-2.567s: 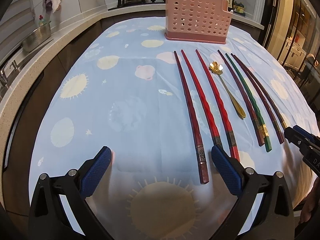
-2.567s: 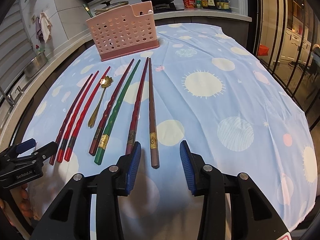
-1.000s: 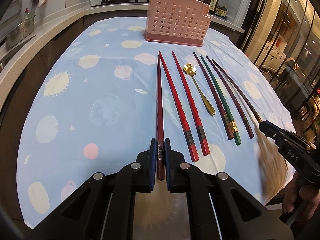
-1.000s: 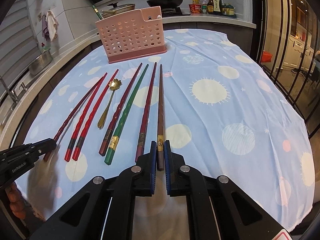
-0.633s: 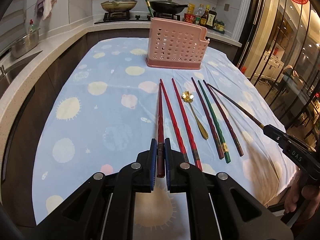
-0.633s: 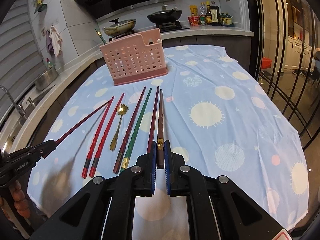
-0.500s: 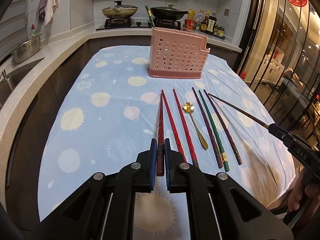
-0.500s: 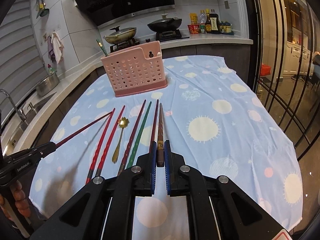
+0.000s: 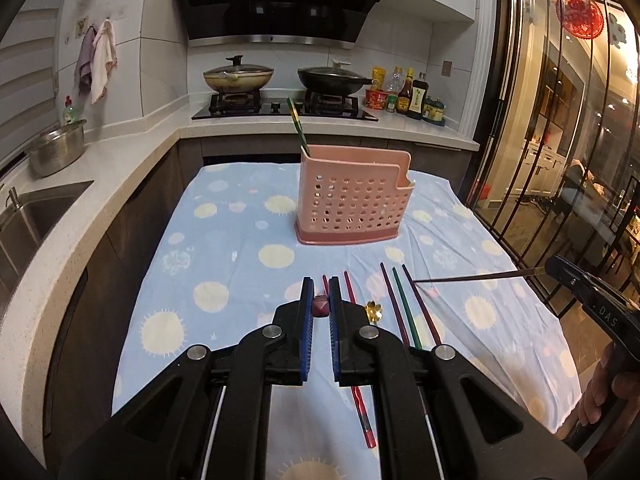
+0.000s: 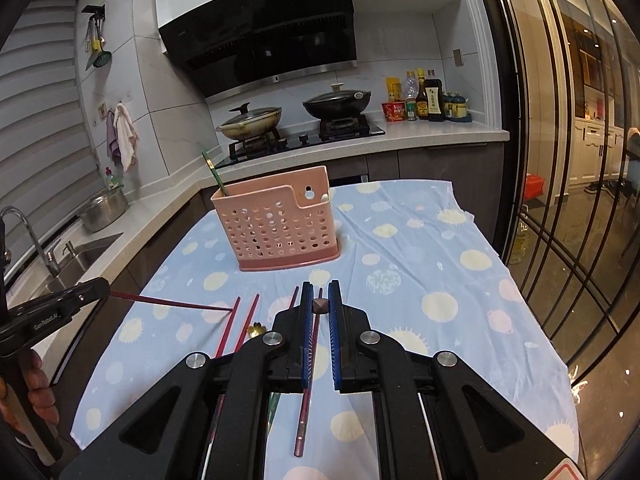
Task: Organize utensils
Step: 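Lift the dark red chopstick with the left tool while the right tool lifts the brown one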
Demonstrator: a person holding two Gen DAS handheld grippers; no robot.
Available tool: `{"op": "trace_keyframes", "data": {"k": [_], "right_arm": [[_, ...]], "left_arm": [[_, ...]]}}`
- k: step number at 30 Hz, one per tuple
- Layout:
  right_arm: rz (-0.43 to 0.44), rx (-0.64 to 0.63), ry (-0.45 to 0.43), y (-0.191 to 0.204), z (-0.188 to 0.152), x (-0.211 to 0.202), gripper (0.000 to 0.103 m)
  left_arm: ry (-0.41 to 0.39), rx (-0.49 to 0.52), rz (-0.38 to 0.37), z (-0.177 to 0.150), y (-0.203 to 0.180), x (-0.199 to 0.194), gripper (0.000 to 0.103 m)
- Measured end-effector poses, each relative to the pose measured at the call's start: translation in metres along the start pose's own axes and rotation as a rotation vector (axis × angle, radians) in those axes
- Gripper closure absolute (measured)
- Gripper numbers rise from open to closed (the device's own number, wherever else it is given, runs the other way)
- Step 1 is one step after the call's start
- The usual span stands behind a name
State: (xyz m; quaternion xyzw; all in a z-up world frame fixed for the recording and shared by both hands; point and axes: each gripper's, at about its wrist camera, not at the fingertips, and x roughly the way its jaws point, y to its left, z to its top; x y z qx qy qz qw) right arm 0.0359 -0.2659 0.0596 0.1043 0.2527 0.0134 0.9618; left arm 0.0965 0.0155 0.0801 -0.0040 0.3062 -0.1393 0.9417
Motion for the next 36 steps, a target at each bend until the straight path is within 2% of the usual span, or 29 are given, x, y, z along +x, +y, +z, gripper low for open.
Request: {"op": "trace_keyframes", "data": {"k": [18,23,29,36], "right_arm": [[0.036,-0.023,-0.101,0.006,0.078,0.017,0.096],[0.057,-0.02,-0.15,0.01,0.11,0.017,0.096],[0.042,-0.028,-0.234,0.017,0.158,0.02,0.096],[0.023,-0.036,-0.267,0.028,0.206,0.048,0.096]], "left_arm": [[-0.117,0.05,-0.001,0.093,-0.011,0.01,0.096],[-0.163,0.064,-0.009,0.122,-0.017,0.006,0.096],[-0.223,0.07,-0.015,0.17,-0.021,0.005,0.096],[-0.27,0.059,-0.005,0.225,-0.021,0.017,0.096]]}}
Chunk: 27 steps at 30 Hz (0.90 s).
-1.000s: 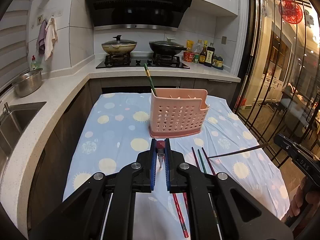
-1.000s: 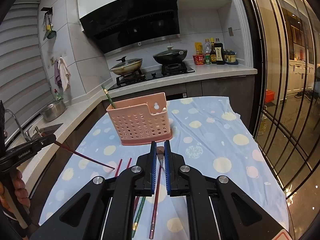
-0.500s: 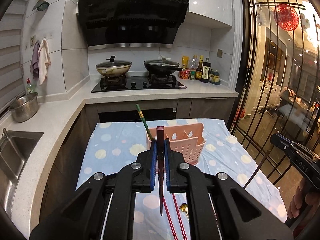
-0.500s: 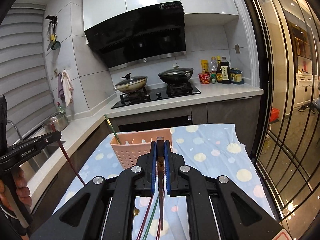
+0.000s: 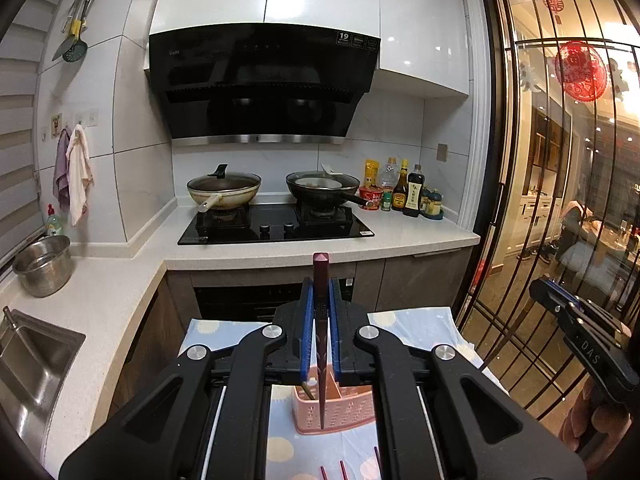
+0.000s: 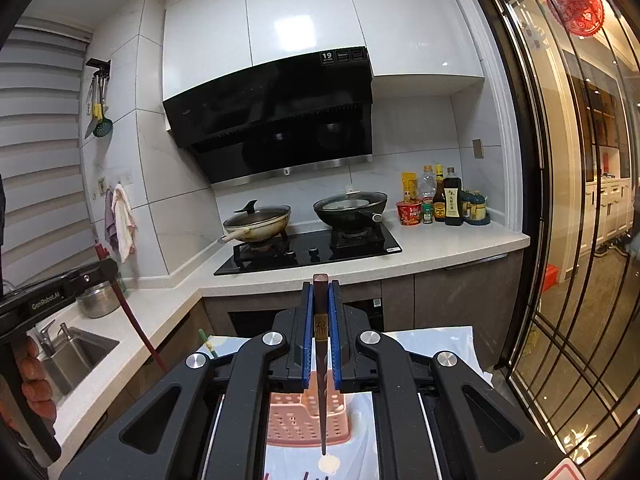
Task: Organize utensils
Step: 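Lift the dark red chopstick with the left tool while the right tool lifts the brown one, then release the dark red chopstick into the holder while the right tool releases the brown one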
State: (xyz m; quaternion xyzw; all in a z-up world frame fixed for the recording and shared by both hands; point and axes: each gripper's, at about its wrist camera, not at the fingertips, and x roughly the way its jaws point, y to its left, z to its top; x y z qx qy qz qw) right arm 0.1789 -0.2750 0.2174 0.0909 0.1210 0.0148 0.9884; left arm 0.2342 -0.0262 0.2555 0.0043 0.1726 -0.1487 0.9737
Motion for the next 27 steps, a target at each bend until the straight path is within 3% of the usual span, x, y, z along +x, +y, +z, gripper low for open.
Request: {"op": "trace_keyframes", "data": {"k": [5,10,15,24,27], "right_arm": [[-0.004,0.008,-0.017,0.004,0.018,0.036,0.096],[-0.002,0.03,-0.011,0.003,0.023,0.075,0.096],[0.009,0.053,0.072,-0.005,0.002,0.114,0.096],[0.021,0.085,0.194,-0.012,-0.037,0.149,0.096],[-0.003,0.087,0.184,-0.013,-0.042,0.145,0.085]], "left_arm": [[-0.005,-0.003,0.005,0.02,0.003,0.027,0.096],[0.027,0.002,0.015,0.019,0.008,0.062,0.096],[0.093,-0.011,0.001,0.002,0.014,0.094,0.096],[0.176,-0.017,-0.005,-0.032,0.016,0.122,0.096],[0.184,-0.027,0.004,-0.039,0.018,0.123,0.095]]}}
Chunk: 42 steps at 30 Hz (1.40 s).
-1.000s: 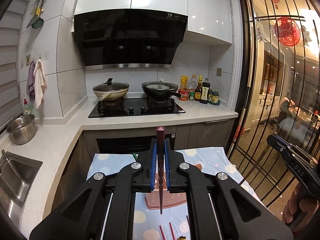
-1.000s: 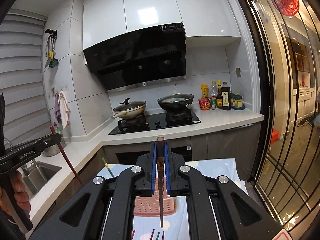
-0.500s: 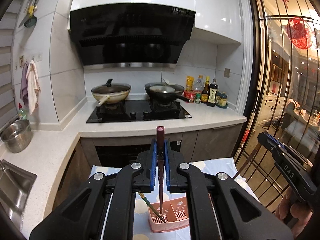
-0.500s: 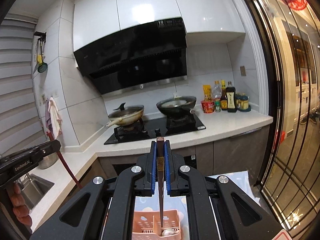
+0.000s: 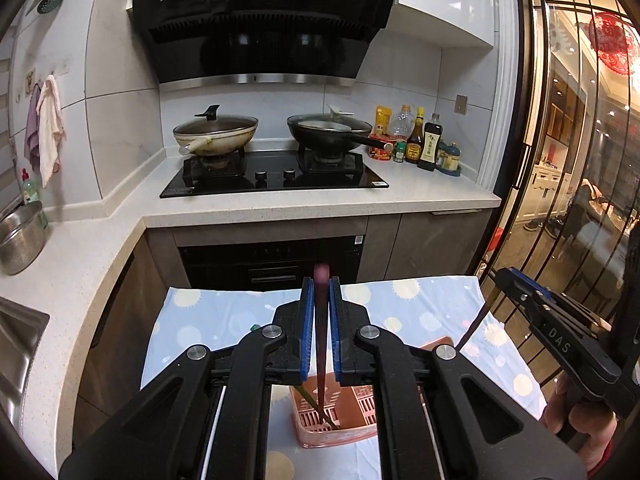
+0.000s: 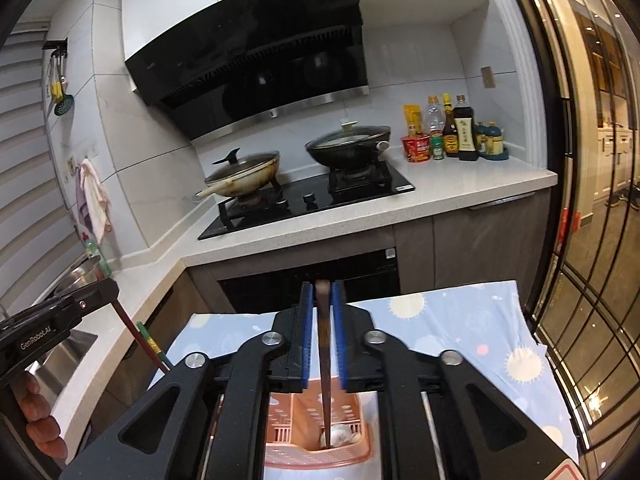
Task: Organize utensils
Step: 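Release the dark red chopstick into the holder while the right tool releases the brown one, then grasp a red chopstick with the left tool while the right tool grasps a dark red chopstick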
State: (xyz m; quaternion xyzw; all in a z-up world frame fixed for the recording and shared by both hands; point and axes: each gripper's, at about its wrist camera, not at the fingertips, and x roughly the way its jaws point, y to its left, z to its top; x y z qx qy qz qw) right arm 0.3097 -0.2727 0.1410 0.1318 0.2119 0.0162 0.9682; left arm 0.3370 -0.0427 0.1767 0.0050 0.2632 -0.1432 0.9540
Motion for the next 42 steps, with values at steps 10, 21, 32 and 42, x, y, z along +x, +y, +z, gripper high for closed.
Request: {"op": "trace_keyframes", "data": {"k": [10,21,32,42], "right_arm": [[-0.008,-0.041,-0.064,0.0,-0.018,-0.049,0.06],[-0.046,-0.089,0.03,-0.005,-0.091,-0.1,0.06],[-0.059,-0.1,0.181,-0.011,-0.179,-0.134,0.06],[-0.066,-0.102,0.31,-0.012,-0.256,-0.156,0.06]], "left_arm": [[-0.004,-0.025,0.03,-0.02,0.009,-0.018,0.066],[0.057,0.011,0.05,-0.078,0.007,-0.045,0.065],[0.161,0.015,0.075,-0.168,-0.002,-0.068,0.05],[0.273,-0.002,0.095,-0.242,-0.005,-0.083,0.05]]}}
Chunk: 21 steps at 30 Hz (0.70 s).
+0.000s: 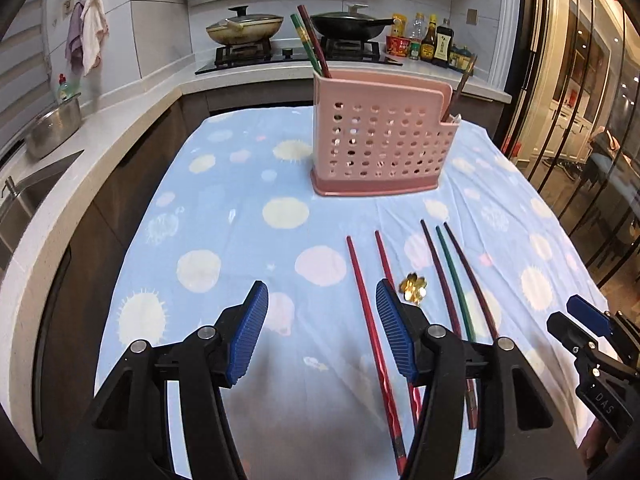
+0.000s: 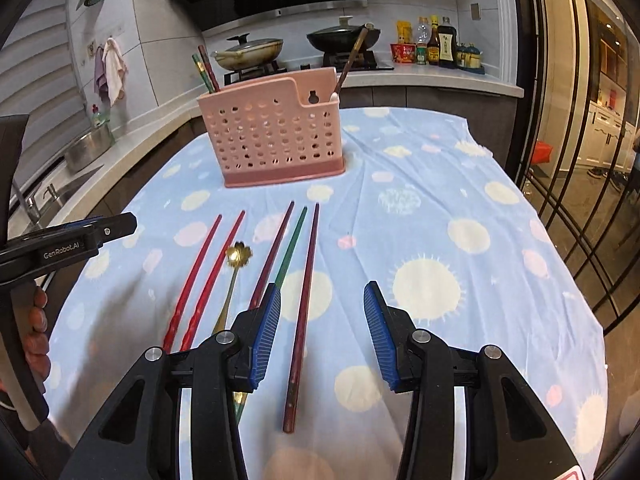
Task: Organize utensils
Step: 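Grasp a red chopstick with the left tool while the right tool grasps a dark red chopstick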
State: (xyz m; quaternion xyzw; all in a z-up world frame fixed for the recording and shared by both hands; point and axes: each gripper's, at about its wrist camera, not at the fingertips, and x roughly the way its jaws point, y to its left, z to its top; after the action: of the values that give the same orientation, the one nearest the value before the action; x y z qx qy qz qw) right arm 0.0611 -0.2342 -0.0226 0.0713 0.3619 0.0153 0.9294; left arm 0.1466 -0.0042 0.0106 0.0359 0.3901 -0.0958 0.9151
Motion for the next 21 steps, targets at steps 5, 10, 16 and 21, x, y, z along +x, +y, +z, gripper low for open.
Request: {"op": "trace_keyframes", "data": {"k": [5,10,16,21], "right_arm": [[0.004,-0.001,0.046,0.002,-0.025,0.002,0.06],[0.012,0.003,0.076,0.004,-0.037,0.005,0.06],[0.016,0.0,0.11,0.007,-0.052,0.01,0.06],[0.026,-0.001,0.125,0.009,-0.057,0.011,0.06]], "left_arm": [[0.04,-0.008,0.007,-0.027,-0.001,0.004,0.043],[0.067,0.003,0.013,-0.049,-0.007,0.005,0.035],[0.118,0.012,0.013,-0.071,-0.011,0.009,0.035],[0.136,0.005,0.01,-0.08,-0.01,0.009,0.035]]}}
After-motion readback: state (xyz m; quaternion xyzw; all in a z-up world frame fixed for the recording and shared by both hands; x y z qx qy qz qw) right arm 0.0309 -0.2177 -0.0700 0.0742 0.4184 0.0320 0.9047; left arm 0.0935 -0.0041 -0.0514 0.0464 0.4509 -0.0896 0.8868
